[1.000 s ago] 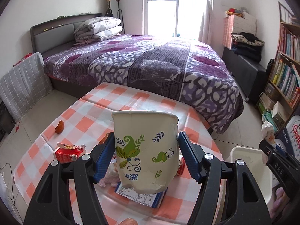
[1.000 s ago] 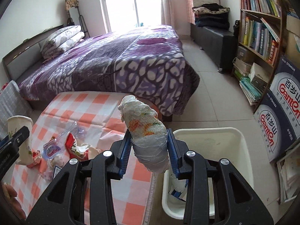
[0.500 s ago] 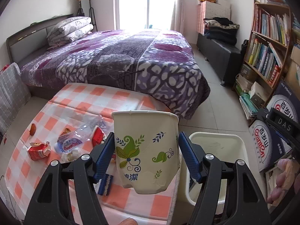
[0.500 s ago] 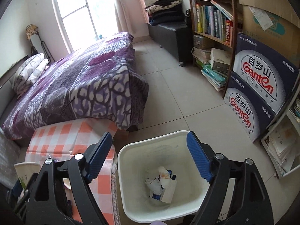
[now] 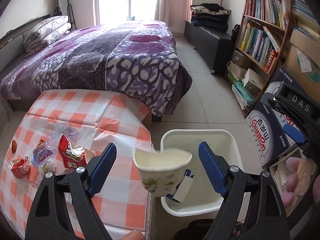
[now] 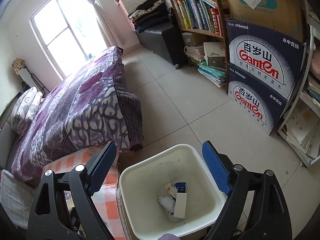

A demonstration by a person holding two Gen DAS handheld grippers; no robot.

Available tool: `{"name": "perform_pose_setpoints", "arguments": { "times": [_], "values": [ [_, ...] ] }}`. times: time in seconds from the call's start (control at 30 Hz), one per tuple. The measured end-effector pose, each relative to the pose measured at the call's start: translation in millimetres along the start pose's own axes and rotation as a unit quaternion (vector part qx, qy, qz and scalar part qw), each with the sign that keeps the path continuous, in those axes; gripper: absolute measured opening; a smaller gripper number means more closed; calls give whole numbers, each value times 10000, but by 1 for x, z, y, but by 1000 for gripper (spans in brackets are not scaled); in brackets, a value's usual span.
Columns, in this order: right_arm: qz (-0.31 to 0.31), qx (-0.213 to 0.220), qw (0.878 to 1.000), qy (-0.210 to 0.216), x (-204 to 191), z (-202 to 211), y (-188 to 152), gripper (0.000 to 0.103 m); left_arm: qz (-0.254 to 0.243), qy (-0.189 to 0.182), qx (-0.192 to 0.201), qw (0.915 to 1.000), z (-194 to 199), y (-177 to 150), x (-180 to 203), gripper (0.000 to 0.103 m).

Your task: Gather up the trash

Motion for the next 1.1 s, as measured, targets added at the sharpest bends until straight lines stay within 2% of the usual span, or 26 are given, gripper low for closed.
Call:
{"name": "perform_pose_setpoints", "arguments": {
  "times": [0.17,0.47,0.7,0.77,0.8,0.87,0.9,0.93,1.0,1.03,1.1],
  "values": [
    [85,104,9999,80,-11,2,-2,89,-148,119,11,9998,-1,-2,-16,83],
    [1055,548,9929,81,-83,10,-31,94,-283,805,-42,9963,1,-6,-89,85],
    [1738,57,9843,316,-131,-4,-60,96,34,1250,-264,9918,3,-14,-172,85],
    [2080,-262,9765,495,-142,-9,-72,96,137,1306,-260,9910,7,-21,-196,85],
    [2339,-568,9684,653,-148,-14,-81,96,193,1331,-265,9906,9,-26,-208,85],
    [2818,-1159,9466,1054,-155,-20,-102,96,297,1452,-437,9880,8,-35,-229,85],
    [3141,-1464,9294,1270,-156,-21,-117,96,364,1446,-528,9874,8,-38,-239,85],
    [3439,-1659,9143,1348,-155,-22,-131,96,428,1403,-557,9876,11,-40,-246,85],
    [3843,-1876,8953,1251,-152,-24,-155,96,469,1425,-568,9870,17,-45,-258,85],
    [3931,-1962,8919,1072,-147,-28,-165,96,489,1470,-556,9864,21,-47,-262,85],
    [3783,-2154,8967,801,-137,-35,-177,95,602,1403,-585,9865,24,-51,-266,85]
  ]
}}
Point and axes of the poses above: each gripper's, at about its wrist camera, not at the fingertips, and z roughly against the way its jaws point, x to its right, y to its top, the point moved 5 cm from there along -z, roughly the way its jaws point, and after that the axes turned 2 degrees about -y, right-handed, at the moved point
